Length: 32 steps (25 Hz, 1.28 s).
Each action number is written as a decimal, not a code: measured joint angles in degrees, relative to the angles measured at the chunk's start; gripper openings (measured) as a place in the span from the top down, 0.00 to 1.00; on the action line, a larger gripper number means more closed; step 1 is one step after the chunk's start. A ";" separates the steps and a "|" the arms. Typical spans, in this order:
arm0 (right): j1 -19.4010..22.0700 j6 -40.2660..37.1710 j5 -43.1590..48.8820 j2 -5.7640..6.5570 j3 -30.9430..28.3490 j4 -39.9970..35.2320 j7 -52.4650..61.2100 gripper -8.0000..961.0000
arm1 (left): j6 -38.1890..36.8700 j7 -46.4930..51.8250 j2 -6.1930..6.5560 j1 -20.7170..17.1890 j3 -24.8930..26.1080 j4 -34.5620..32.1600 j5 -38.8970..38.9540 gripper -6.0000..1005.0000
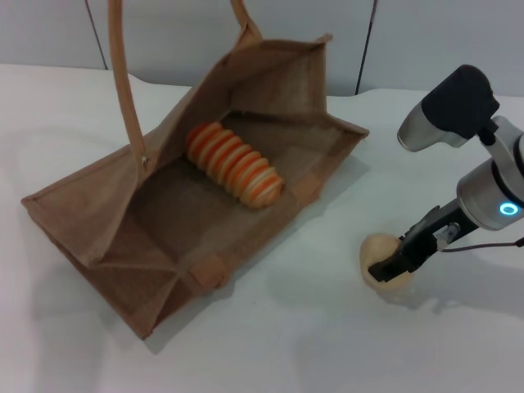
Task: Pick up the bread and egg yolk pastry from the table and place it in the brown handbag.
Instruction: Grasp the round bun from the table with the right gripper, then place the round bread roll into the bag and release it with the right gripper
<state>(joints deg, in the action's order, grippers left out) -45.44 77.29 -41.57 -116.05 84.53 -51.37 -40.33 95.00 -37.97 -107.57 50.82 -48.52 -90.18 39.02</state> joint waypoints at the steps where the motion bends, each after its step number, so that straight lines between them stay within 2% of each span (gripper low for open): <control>1: 0.00 0.01 0.01 0.06 -0.19 -0.15 -0.01 0.34 | -0.12 0.00 0.01 0.01 0.00 0.31 0.00 0.81; 4: 0.03 1.09 0.00 0.10 -1.60 -2.43 -0.02 0.34 | -0.49 0.00 0.23 0.02 0.00 0.94 0.00 0.81; 9: 0.64 5.70 -0.02 0.03 -4.29 -11.57 0.60 0.34 | -0.54 0.00 0.38 0.10 0.00 0.98 0.00 0.81; 14: 1.64 8.09 -4.26 -0.23 -3.09 -20.19 1.98 0.35 | -1.31 0.00 0.20 1.56 0.01 0.99 0.50 0.81; 15: 1.30 7.29 -8.03 -0.22 -1.73 -19.98 1.52 0.35 | -1.72 0.00 0.07 2.07 0.00 0.98 0.70 0.81; 19: -0.30 3.65 -11.46 -0.18 0.58 -17.45 0.92 0.36 | -2.19 0.00 -0.33 4.13 -0.06 0.99 1.26 0.81; 23: -3.77 -2.25 -13.32 -0.19 3.35 -11.78 0.39 0.36 | -2.32 0.04 -0.75 5.39 -0.08 0.98 3.62 0.80; 32: -7.37 -9.25 -21.71 -0.04 3.15 -3.72 -7.81 0.37 | -3.06 0.13 -2.07 6.35 -0.17 0.41 6.12 0.80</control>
<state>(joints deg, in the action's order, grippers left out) -52.81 68.05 -63.28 -116.09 87.68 -55.10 -48.14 91.94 -37.84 -109.64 57.17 -48.69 -89.78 45.14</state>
